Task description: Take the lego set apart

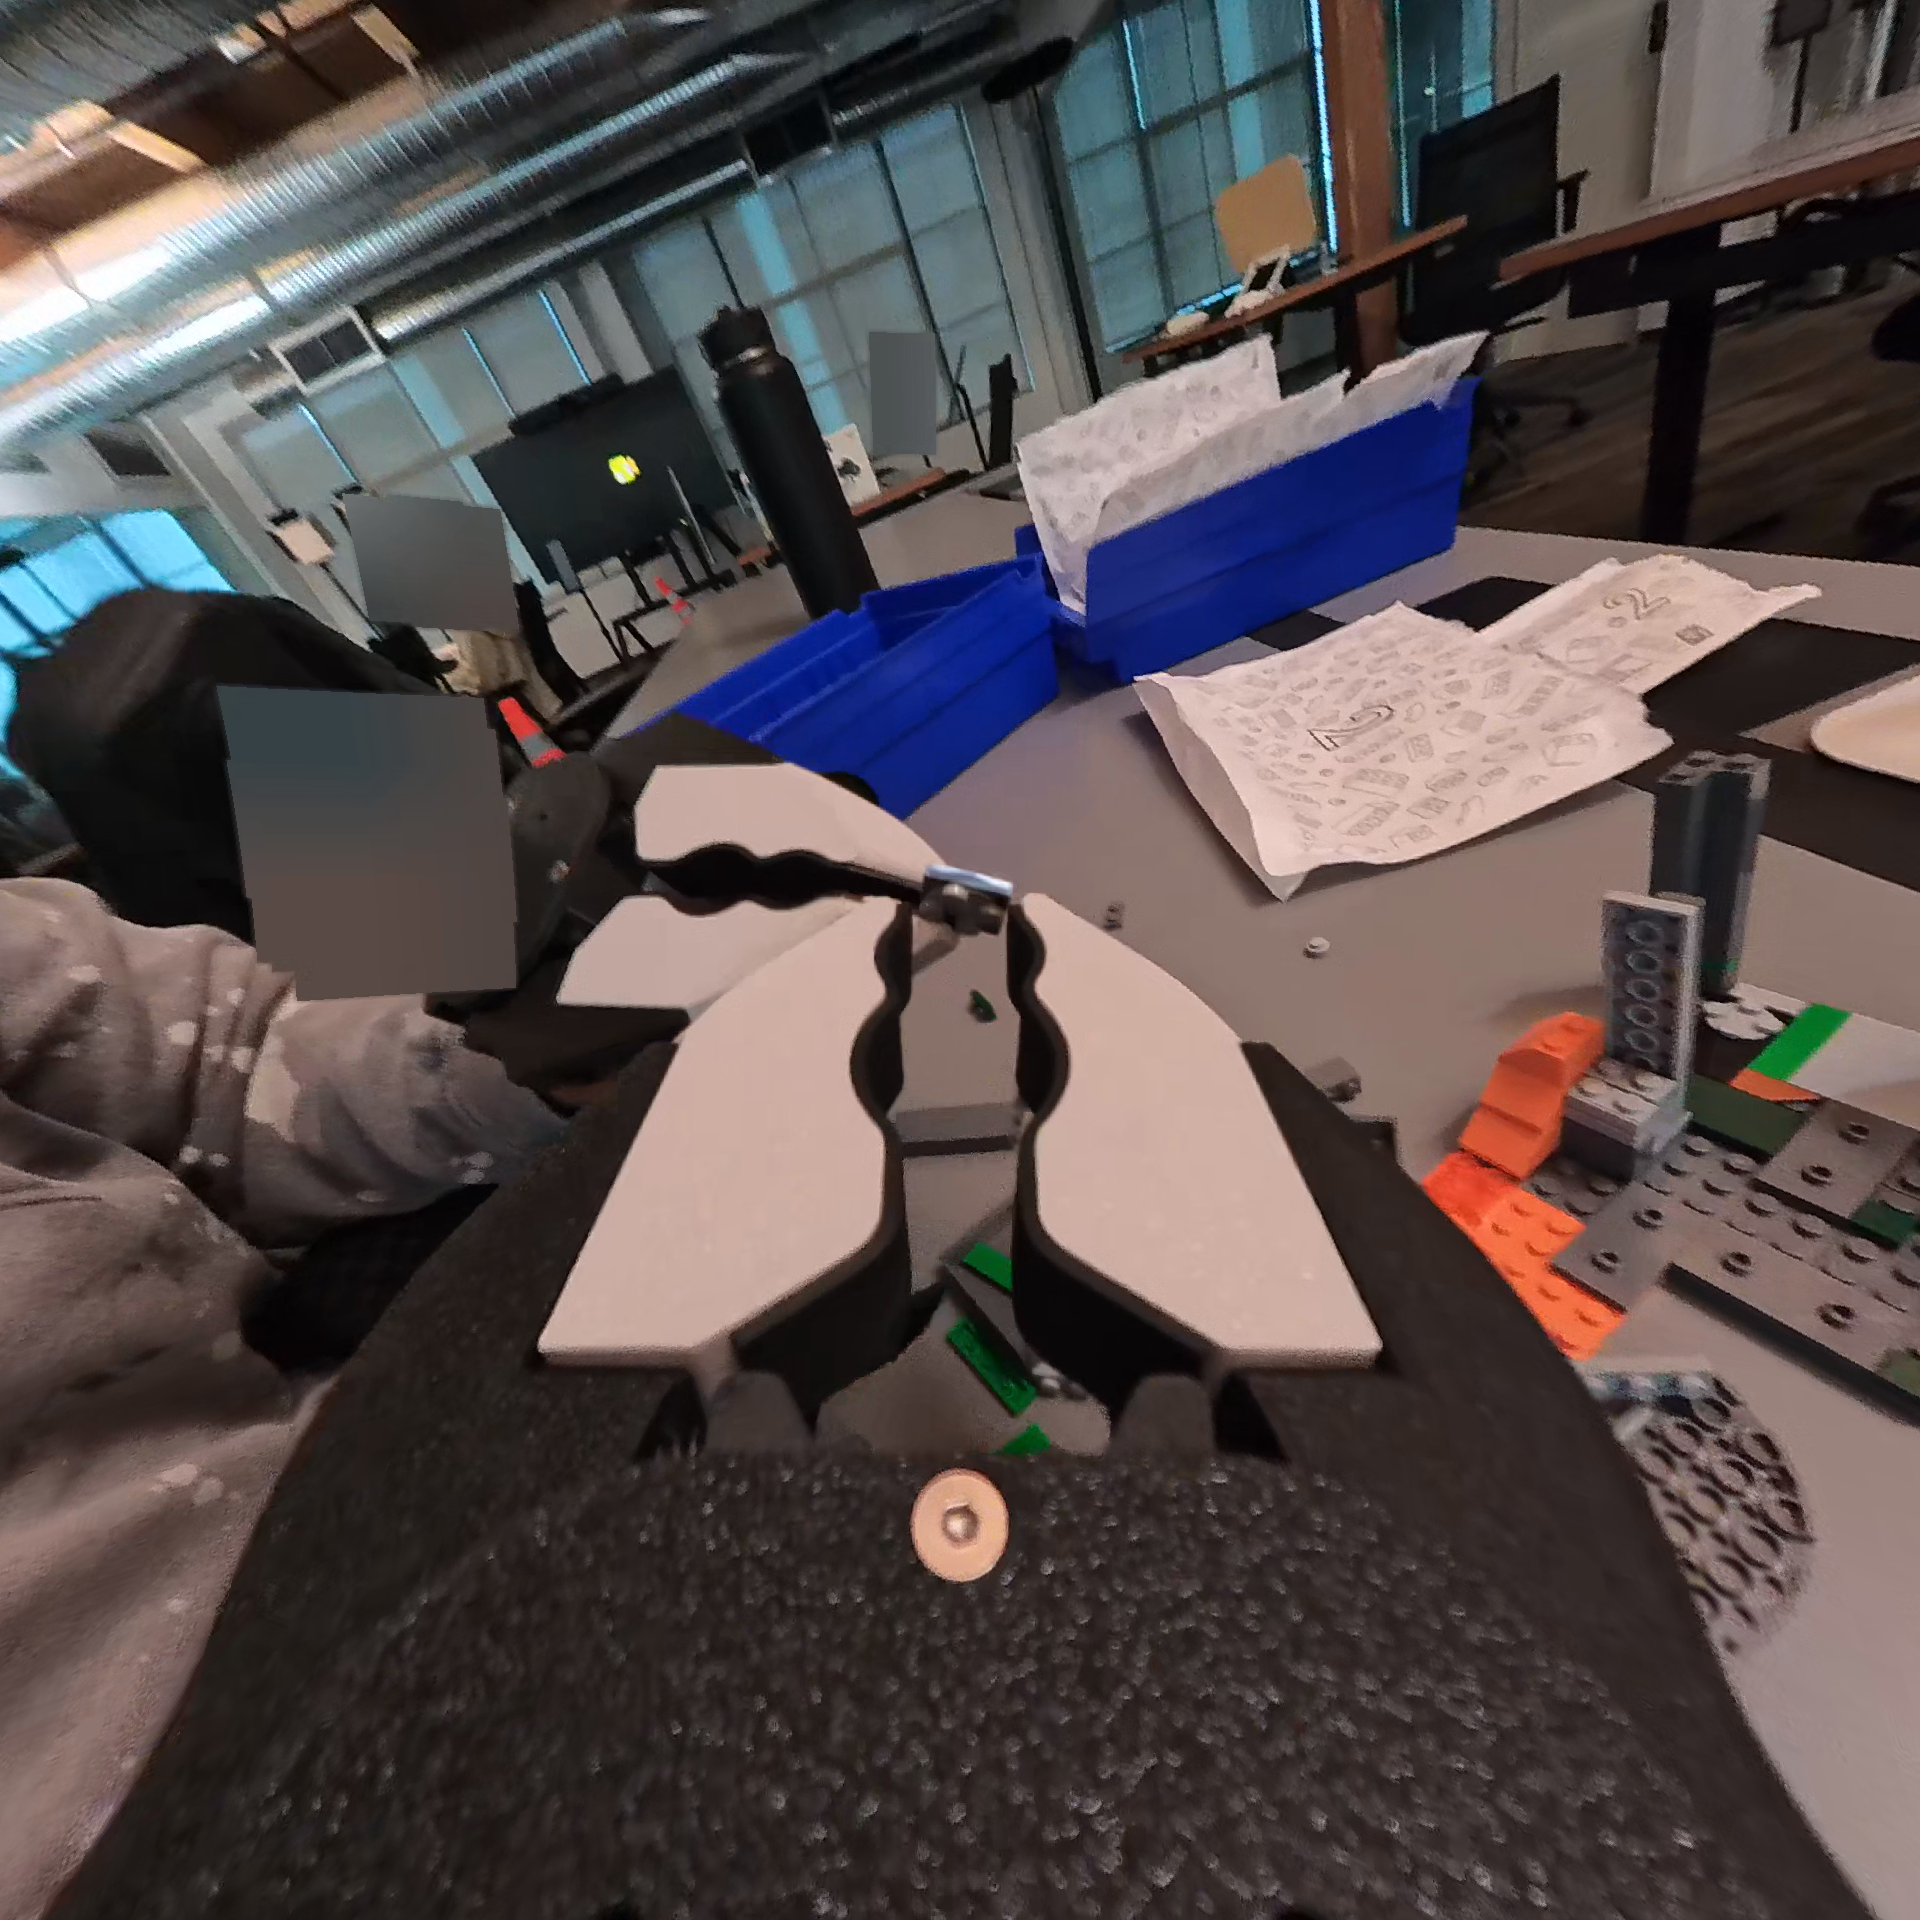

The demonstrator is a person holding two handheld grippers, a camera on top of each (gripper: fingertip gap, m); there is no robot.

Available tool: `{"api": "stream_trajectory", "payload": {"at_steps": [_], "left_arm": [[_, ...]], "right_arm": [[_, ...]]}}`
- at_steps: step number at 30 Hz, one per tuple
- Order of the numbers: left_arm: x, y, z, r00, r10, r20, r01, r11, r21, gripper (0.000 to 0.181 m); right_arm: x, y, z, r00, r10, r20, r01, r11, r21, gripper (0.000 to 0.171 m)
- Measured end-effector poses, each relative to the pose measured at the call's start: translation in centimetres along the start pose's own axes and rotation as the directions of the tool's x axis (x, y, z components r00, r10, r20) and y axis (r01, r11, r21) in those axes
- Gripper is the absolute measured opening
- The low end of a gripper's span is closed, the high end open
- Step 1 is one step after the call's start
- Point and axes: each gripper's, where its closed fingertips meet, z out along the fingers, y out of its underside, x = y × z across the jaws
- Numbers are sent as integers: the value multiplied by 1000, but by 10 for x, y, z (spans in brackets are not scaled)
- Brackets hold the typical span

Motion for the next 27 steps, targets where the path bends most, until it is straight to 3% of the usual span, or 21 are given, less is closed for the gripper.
{"api": "stream_trajectory", "payload": {"at_steps": [12,20,27], "left_arm": [[6,-14,-7,997,69,-22,-67,994,83,3],[12,-22,-12,973,-118,-201,146,981,130,3],[4,-14,-7,985,-134,-106,142,987,70,3]], "right_arm": [[-12,-7,-4,994,55,95,-58,998,36,13],[-18,-6,-10,977,81,197,-94,994,58,4],[-9,-6,-5,997,0,82,-5,998,59,5]]}}
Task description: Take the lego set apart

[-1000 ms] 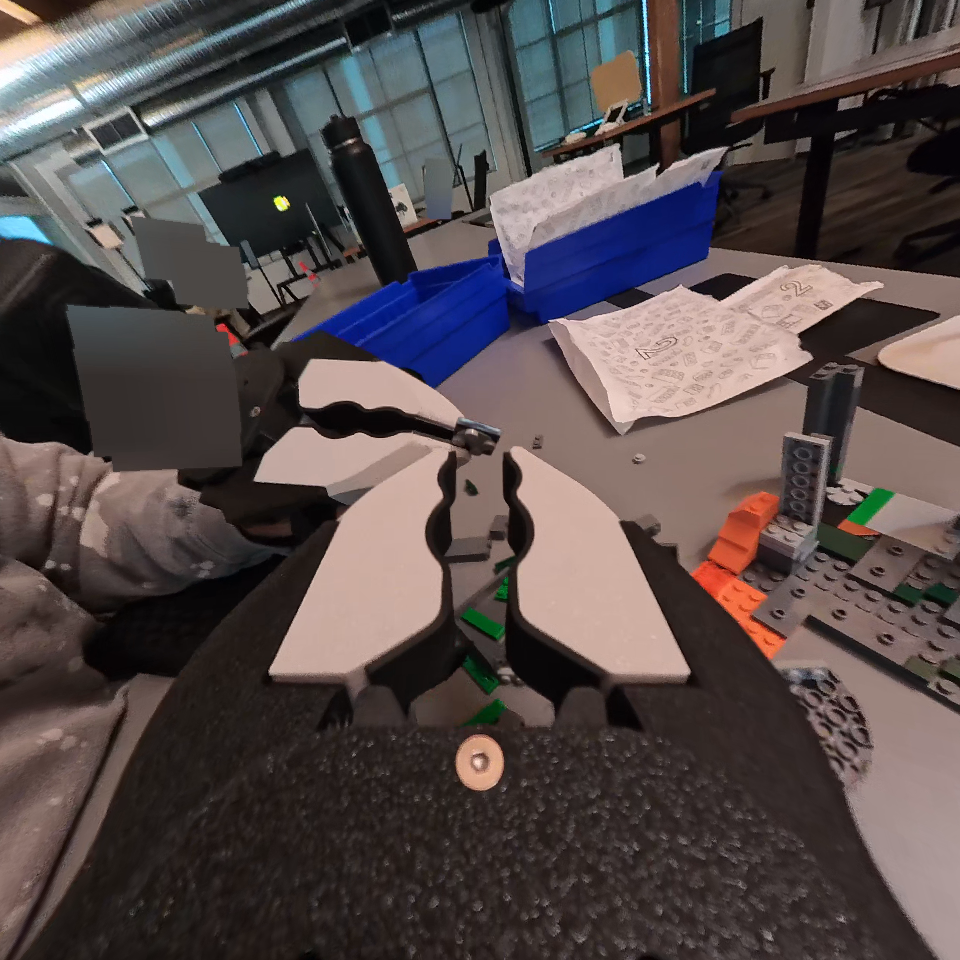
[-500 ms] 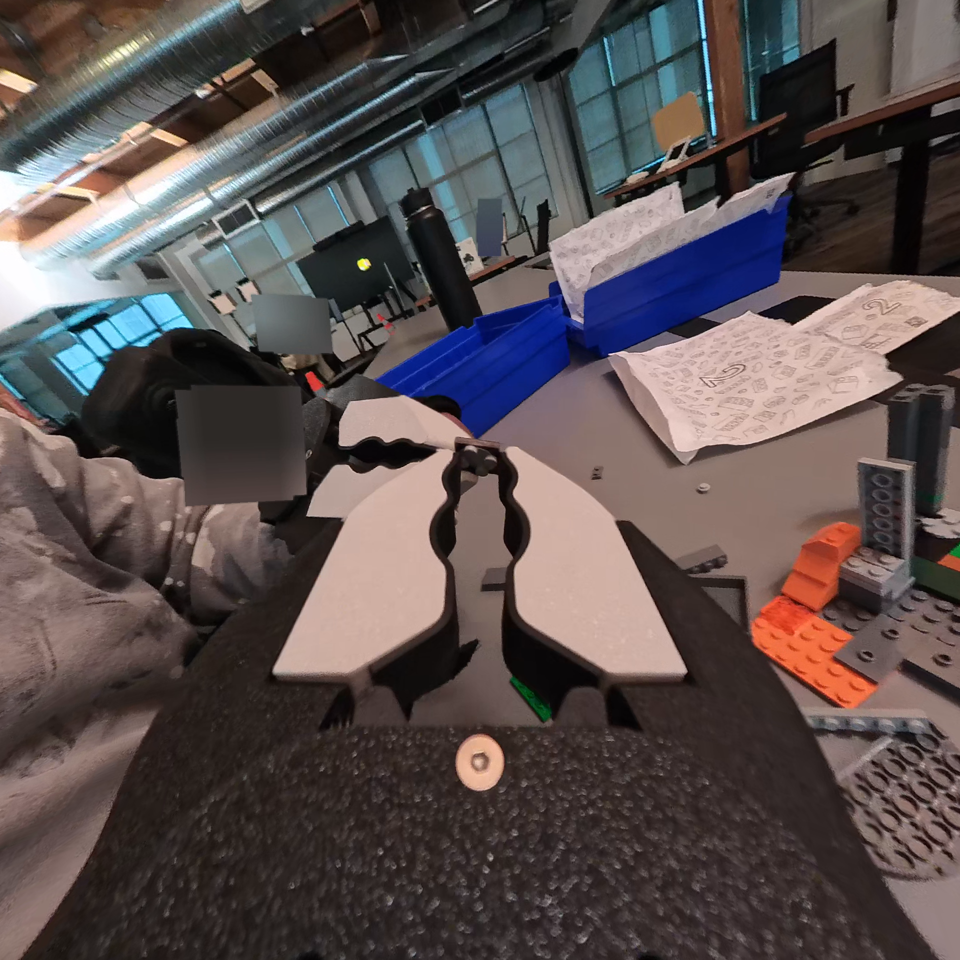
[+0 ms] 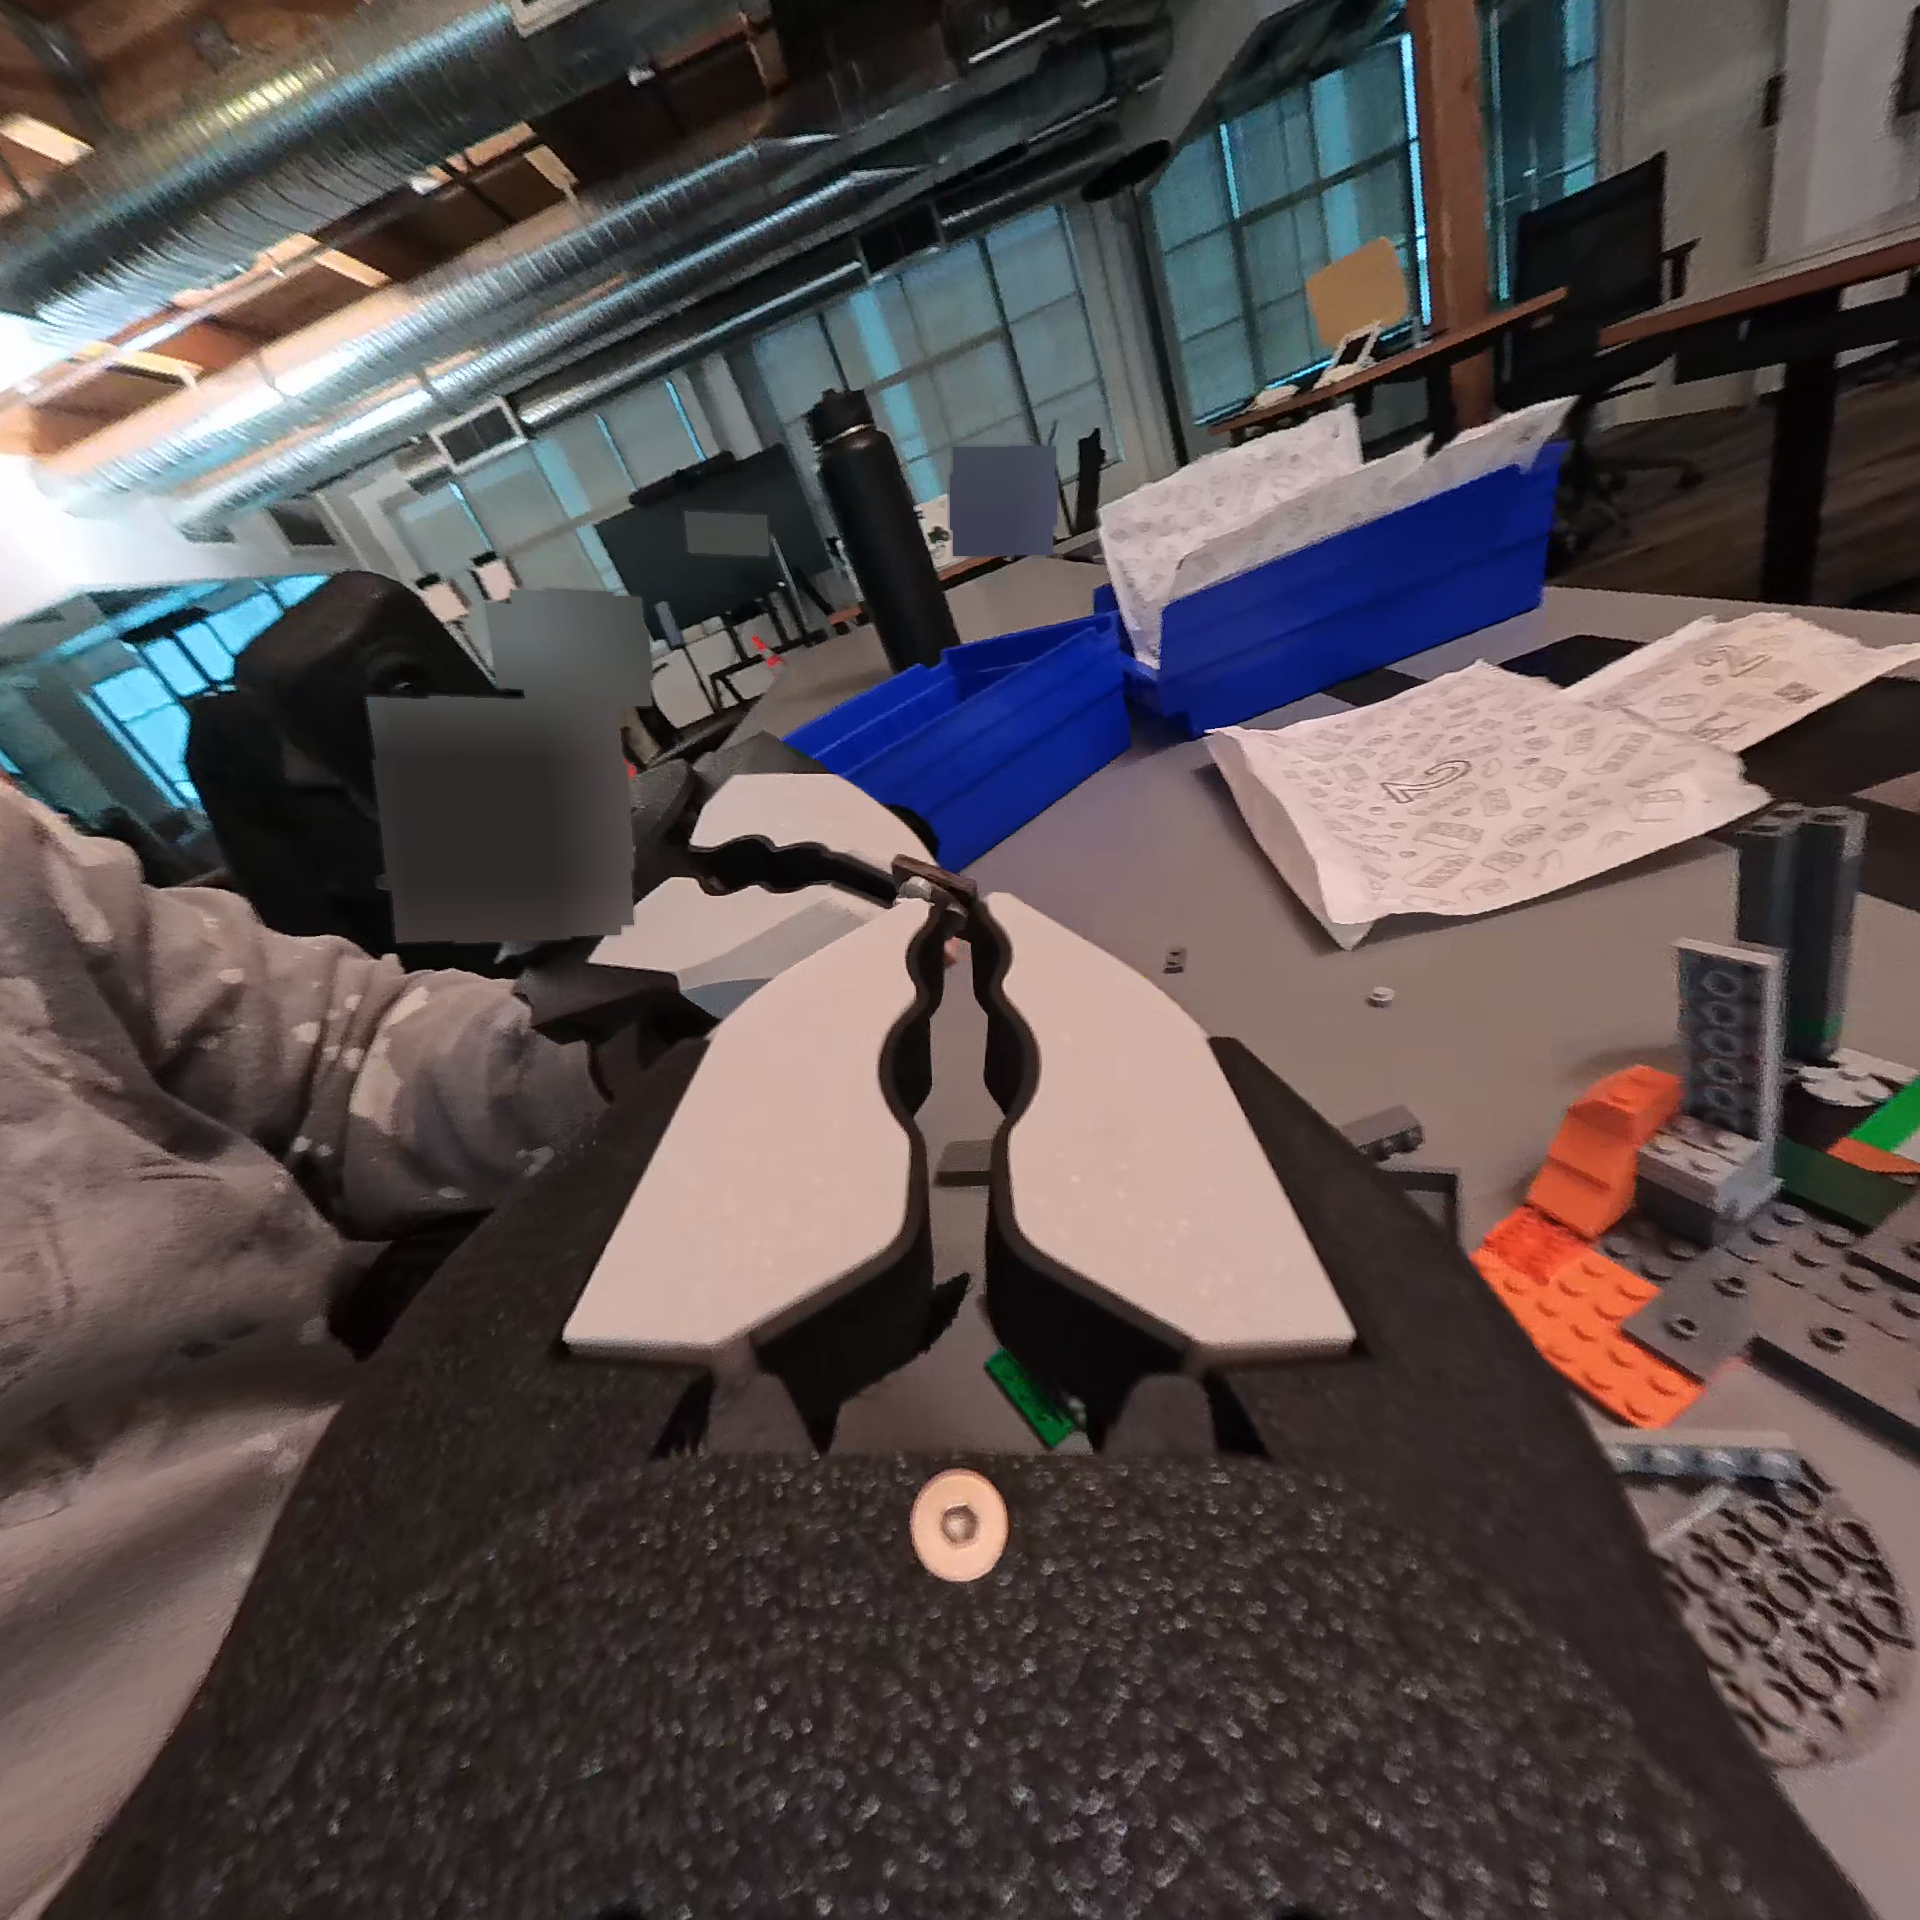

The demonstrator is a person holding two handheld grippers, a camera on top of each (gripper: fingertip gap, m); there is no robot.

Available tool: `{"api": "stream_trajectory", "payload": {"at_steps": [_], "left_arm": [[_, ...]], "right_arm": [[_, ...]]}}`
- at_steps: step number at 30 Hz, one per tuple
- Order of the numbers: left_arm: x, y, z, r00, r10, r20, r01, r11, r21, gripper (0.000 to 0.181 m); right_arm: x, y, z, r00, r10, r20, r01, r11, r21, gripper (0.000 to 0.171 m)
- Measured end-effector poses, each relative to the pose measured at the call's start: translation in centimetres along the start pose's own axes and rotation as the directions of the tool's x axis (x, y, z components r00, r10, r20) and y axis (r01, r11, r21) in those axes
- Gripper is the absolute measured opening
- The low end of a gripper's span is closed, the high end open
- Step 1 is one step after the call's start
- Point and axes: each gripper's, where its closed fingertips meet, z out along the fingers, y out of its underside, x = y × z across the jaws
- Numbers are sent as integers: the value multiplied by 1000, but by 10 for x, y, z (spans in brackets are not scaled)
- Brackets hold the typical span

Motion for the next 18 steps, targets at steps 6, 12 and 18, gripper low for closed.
{"api": "stream_trajectory", "payload": {"at_steps": [6,12,18], "left_arm": [[-5,2,1,997,41,65,-39,999,-31,3],[-9,4,2,991,49,128,-41,997,-65,3],[-17,8,1,980,30,195,-10,995,-102,3]], "right_arm": [[4,-1,3,994,-73,-78,72,997,-7,4],[8,-2,6,979,-142,-147,139,990,-30,4],[14,-2,12,936,-224,-271,210,974,-80,3]]}}
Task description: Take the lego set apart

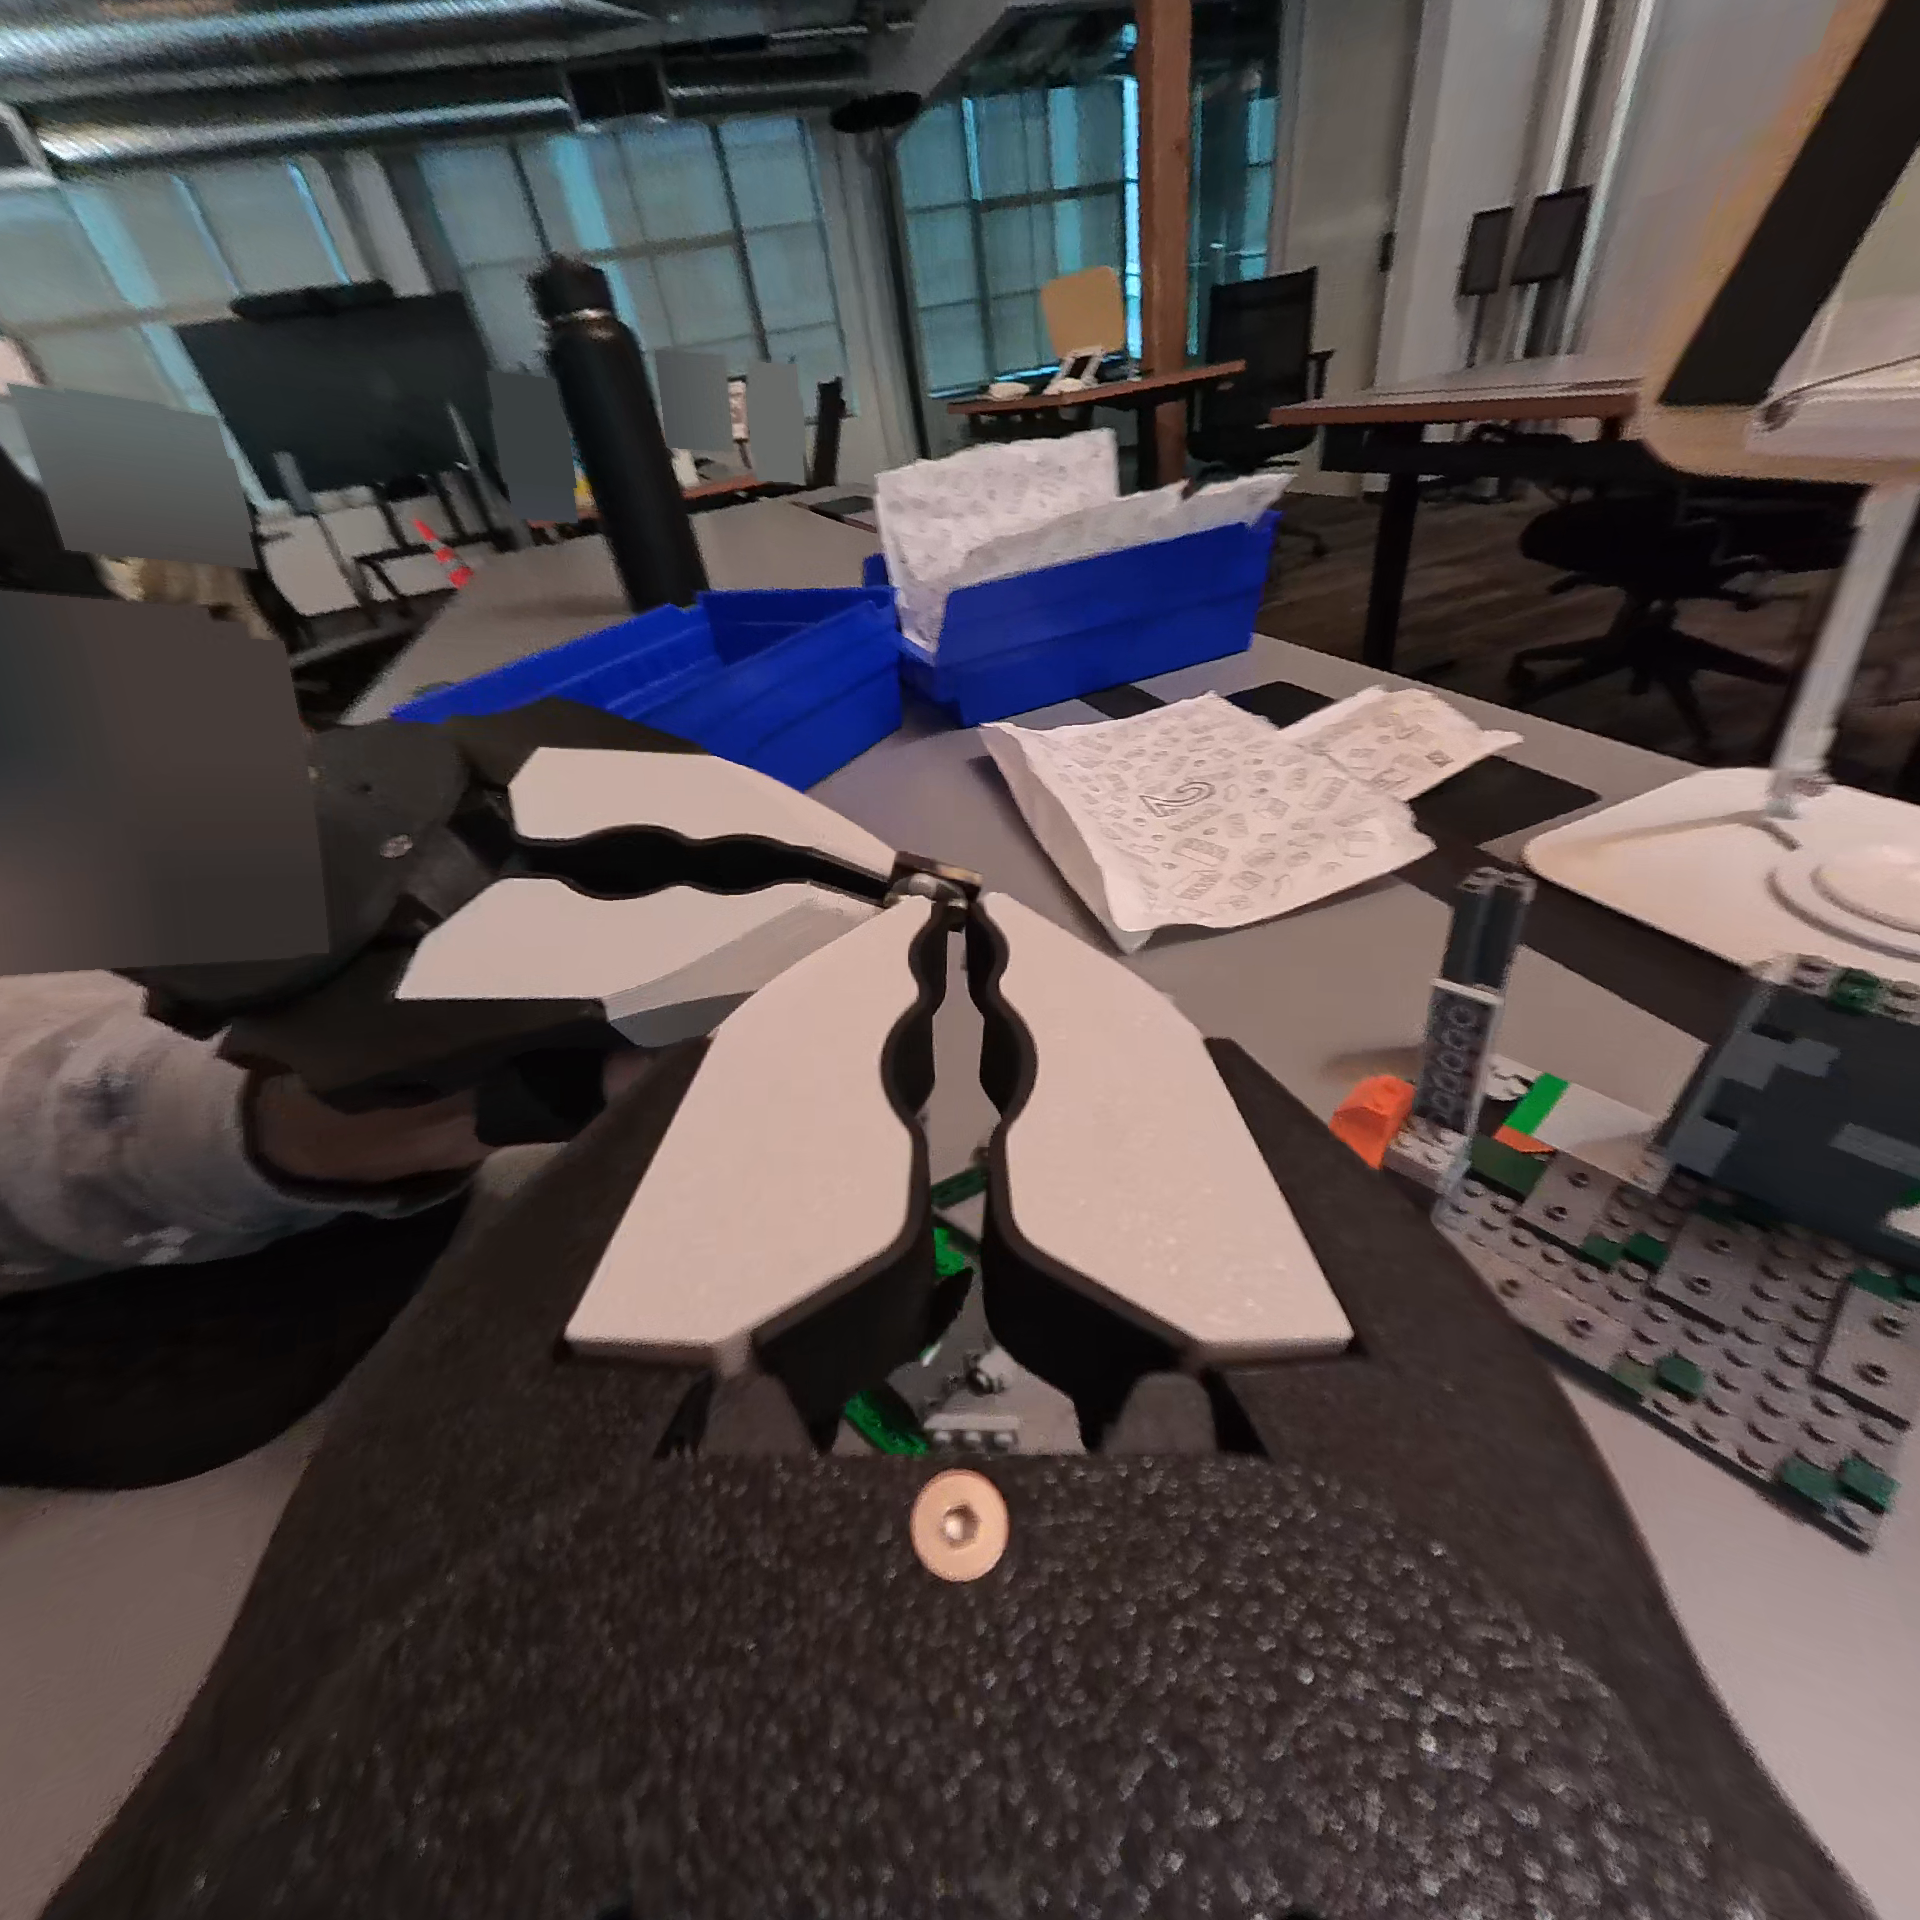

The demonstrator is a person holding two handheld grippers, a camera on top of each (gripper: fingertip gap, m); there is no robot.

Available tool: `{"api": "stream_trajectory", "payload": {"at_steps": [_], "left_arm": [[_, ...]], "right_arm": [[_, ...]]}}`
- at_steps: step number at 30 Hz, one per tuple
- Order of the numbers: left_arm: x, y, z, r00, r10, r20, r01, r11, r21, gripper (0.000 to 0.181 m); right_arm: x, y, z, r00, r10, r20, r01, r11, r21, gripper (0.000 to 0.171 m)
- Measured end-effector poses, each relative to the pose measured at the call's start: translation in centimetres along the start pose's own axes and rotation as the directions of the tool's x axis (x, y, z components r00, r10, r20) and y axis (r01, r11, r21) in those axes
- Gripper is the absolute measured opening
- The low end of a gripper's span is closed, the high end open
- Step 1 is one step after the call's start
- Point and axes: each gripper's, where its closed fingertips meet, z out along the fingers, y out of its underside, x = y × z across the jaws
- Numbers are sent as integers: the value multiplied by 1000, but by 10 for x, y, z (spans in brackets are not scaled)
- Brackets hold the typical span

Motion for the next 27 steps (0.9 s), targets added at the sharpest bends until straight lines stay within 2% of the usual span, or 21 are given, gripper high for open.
{"api": "stream_trajectory", "payload": {"at_steps": [9,11,13,14,15,20,22,27], "left_arm": [[-6,7,2,999,-36,12,36,999,-34,4],[-17,14,3,997,-45,63,49,997,-66,3],[-25,20,3,990,-134,33,137,988,-72,3],[-25,15,0,980,-199,-1,198,979,-55,3],[-25,9,-2,979,-202,-8,202,979,-32,3],[-15,4,-2,991,-126,-44,126,992,-1,3],[-12,6,-1,989,-134,-70,134,991,-1,3],[-8,1,-2,985,-135,-104,139,990,28,3]], "right_arm": [[4,3,4,966,-203,-158,192,978,-85,3],[0,2,4,959,-237,-155,226,970,-85,0],[-2,0,4,943,-283,-173,272,958,-89,0],[-1,0,4,932,-312,-186,297,949,-101,0],[0,0,4,931,-312,-190,297,949,-104,0],[3,-1,4,975,-160,-152,158,987,-23,0],[0,-4,4,988,-105,-114,106,994,3,11],[-4,-5,4,1000,7,-30,-6,999,37,14]]}}
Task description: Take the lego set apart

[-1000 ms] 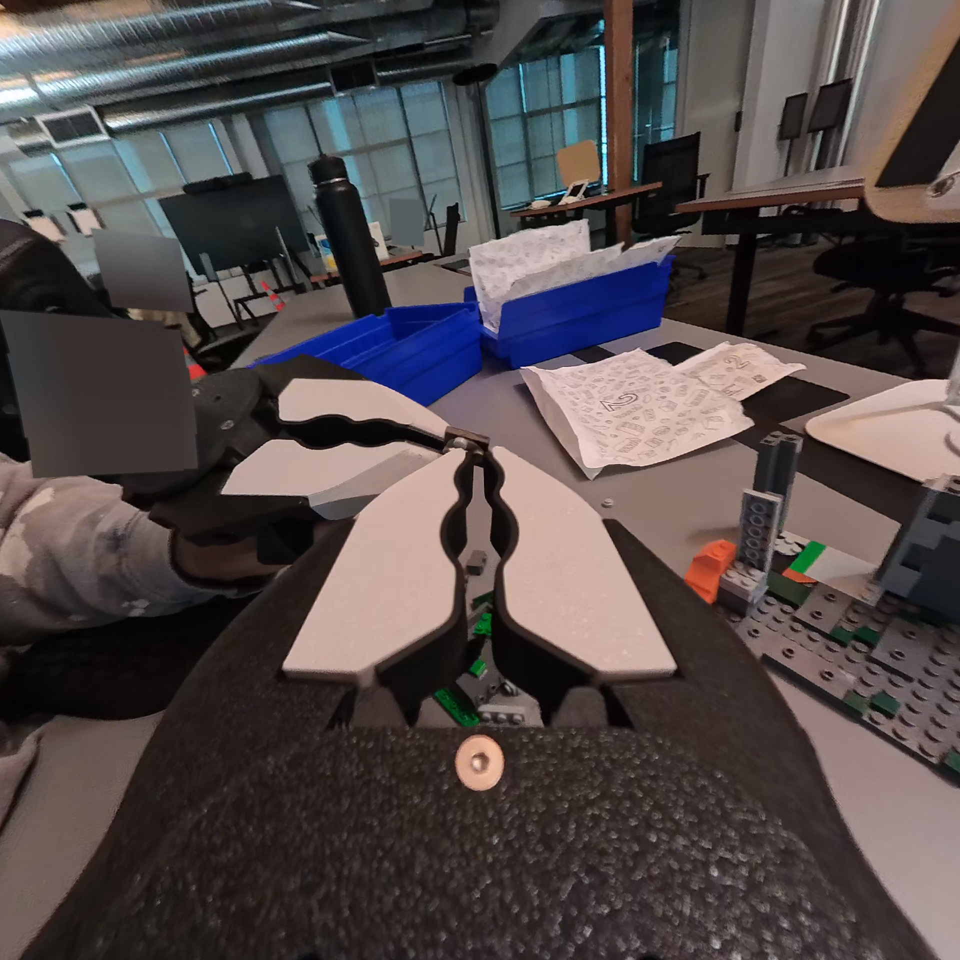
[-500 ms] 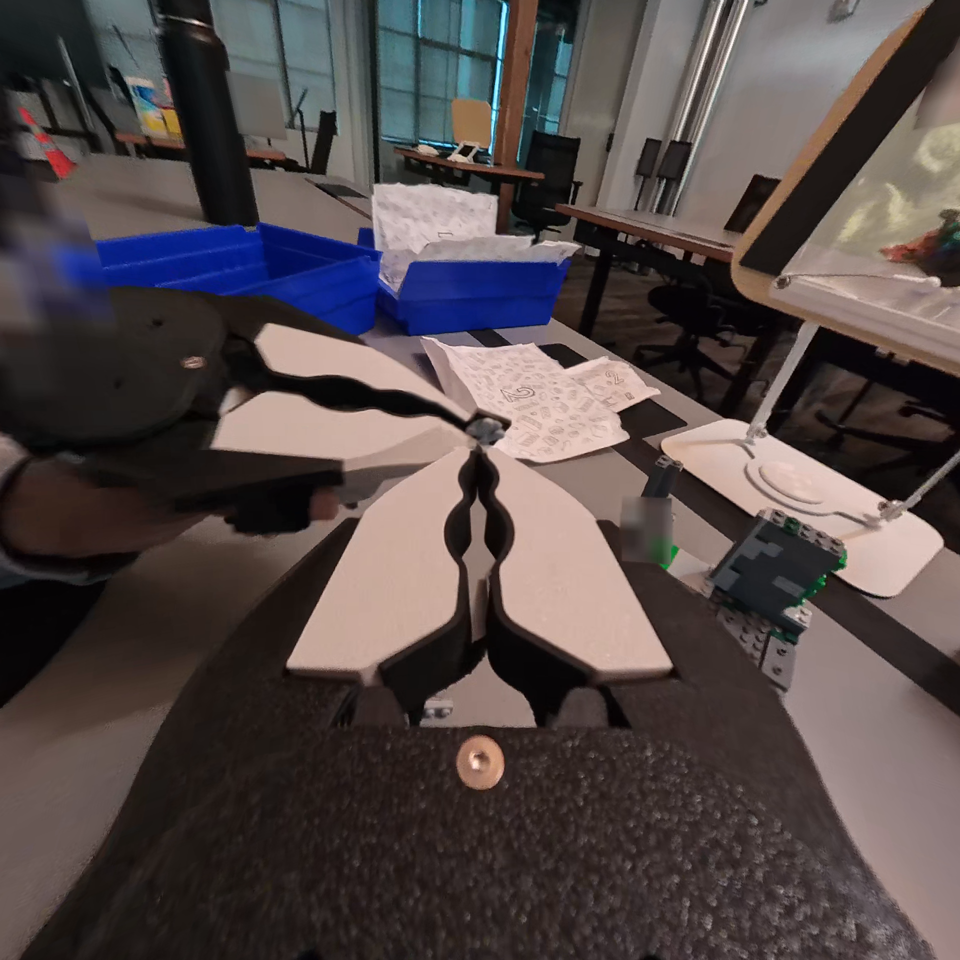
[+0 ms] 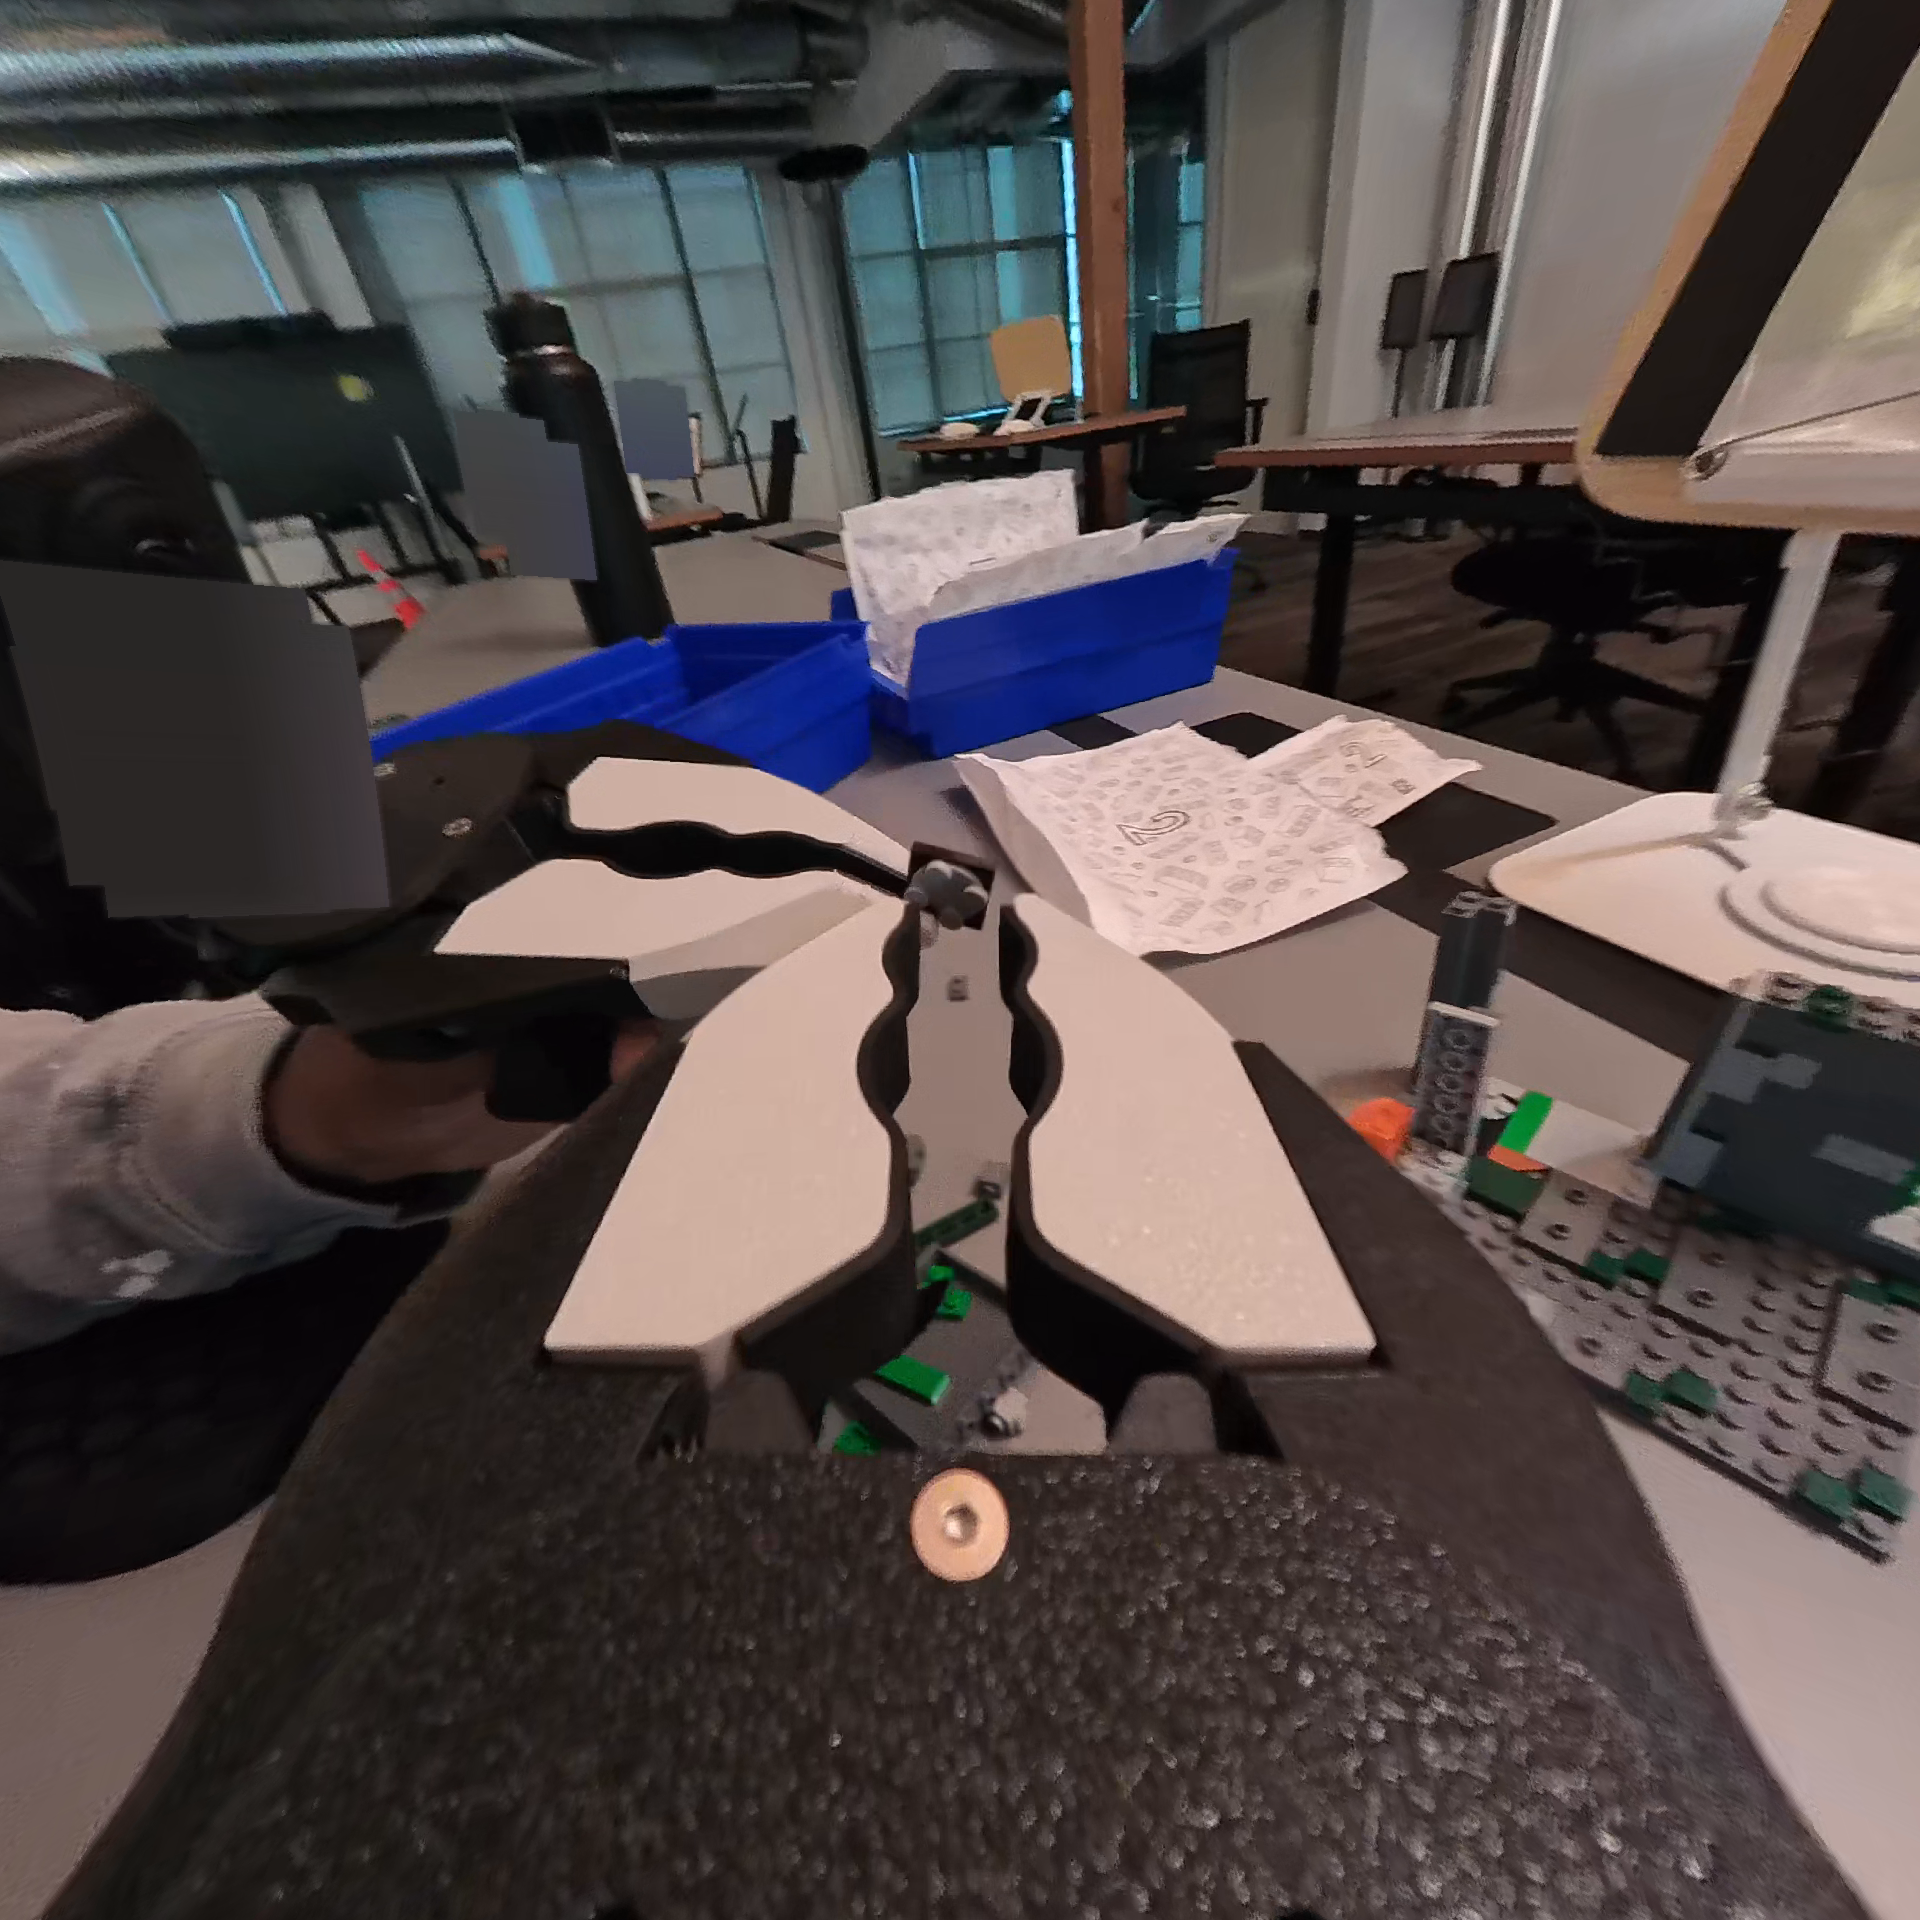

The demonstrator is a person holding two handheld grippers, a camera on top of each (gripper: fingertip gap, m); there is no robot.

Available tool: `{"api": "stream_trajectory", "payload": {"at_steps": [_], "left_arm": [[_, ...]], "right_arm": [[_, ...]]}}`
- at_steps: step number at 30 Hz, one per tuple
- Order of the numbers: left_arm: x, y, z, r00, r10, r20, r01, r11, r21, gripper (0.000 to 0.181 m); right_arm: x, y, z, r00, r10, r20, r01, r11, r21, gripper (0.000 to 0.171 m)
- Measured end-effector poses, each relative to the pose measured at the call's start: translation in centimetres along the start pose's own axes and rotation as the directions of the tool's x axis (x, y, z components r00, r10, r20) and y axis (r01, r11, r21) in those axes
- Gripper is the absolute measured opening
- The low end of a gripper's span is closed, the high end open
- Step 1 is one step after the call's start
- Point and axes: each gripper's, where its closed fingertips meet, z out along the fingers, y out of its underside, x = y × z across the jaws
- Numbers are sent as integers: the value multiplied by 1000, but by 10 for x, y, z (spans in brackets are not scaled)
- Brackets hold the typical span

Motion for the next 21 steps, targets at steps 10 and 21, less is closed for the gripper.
{"api": "stream_trajectory", "payload": {"at_steps": [10,21], "left_arm": [[22,-20,-8,958,-174,-229,200,975,96,4],[25,-22,-9,896,-298,-330,337,939,67,4]], "right_arm": [[-13,-15,-11,871,363,331,-401,915,51,9],[-13,-15,-15,845,393,362,-430,903,24,5]]}}
